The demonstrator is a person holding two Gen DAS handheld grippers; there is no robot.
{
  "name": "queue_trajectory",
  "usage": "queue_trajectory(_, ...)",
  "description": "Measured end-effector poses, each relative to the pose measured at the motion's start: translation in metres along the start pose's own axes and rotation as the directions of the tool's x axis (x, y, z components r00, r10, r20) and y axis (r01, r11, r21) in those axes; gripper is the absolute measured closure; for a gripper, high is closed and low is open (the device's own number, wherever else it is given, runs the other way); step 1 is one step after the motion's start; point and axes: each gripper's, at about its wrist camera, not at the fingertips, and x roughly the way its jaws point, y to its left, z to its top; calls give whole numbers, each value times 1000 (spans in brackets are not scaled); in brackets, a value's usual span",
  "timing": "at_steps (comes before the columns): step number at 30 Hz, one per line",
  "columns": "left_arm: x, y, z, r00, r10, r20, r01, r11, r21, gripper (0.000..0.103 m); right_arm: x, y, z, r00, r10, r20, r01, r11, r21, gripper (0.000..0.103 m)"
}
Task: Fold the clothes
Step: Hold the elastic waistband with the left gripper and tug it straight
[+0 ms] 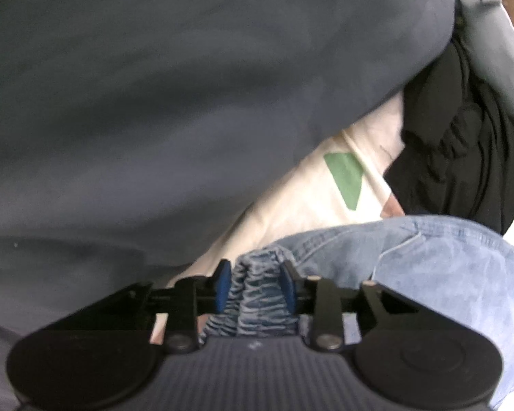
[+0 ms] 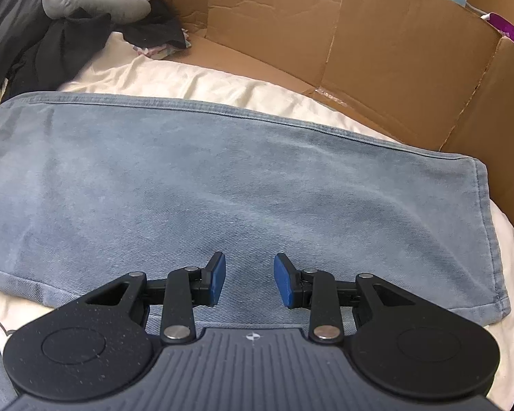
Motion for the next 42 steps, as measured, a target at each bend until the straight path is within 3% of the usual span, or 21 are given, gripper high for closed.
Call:
queue_trajectory(6, -1, 3, 1, 999, 40, -24, -40, 999, -16, 57, -1, 2, -1, 1000, -3, 3, 3, 1000, -18, 65)
queue_trajectory(21, 4, -7, 5, 999, -6, -46, 7, 1000, 26, 64, 0, -4, -4, 1000, -12, 4, 12, 1000, 3, 65)
queue_trajectory(25, 24, 5, 5, 997, -40, -71, 37, 999, -34, 61, 0, -5, -3, 1000, -4, 13, 3, 1000, 26, 65)
queue_trajectory(31, 35, 20, -3, 993, -118, -17, 115, 985, -131, 54, -7, 2, 7, 998, 60, 30, -61, 998, 4, 65)
queue_trajectory(34, 32, 20, -9, 993, -115, 22, 117, 987, -114, 60, -7, 10, 12, 994, 110, 20, -110, 994, -1, 65)
queue_trajectory(36, 25, 15, -14, 995, -77, 61, 82, 994, -78, 83, -8, 19, 16, 990, 137, 18, -137, 990, -20, 65)
queue_trajectory(42, -1, -2, -27, 980, 31, 197, -33, 999, 5, 93, -10, 46, 22, 982, 186, 14, -184, 979, -90, 65)
